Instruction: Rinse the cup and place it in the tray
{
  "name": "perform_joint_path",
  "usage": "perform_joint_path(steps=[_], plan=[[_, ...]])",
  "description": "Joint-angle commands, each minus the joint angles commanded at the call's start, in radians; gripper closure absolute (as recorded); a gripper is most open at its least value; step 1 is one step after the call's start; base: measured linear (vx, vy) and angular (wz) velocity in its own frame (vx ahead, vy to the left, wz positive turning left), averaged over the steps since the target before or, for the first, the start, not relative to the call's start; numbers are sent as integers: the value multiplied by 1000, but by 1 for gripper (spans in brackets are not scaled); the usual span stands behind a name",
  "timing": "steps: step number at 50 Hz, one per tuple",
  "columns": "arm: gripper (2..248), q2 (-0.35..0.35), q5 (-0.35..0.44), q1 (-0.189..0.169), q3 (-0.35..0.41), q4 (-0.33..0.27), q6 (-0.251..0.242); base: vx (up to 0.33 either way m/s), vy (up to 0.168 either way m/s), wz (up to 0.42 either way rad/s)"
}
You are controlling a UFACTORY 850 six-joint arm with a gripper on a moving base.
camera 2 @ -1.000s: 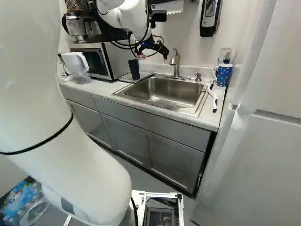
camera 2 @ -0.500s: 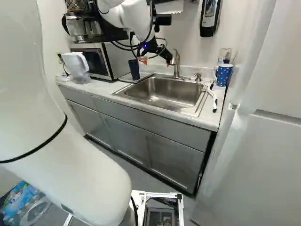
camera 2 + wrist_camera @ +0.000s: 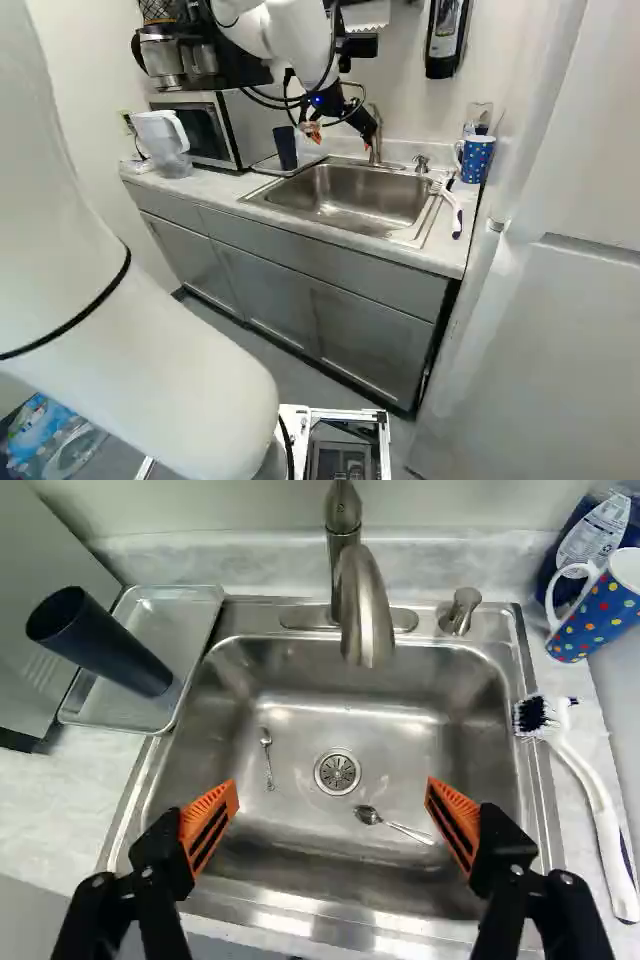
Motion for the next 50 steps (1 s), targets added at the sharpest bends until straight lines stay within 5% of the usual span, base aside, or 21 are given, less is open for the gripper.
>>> perform_joint_path(steps=[50], plan=[[3,0,0,0,0,0,0,0,0,0]])
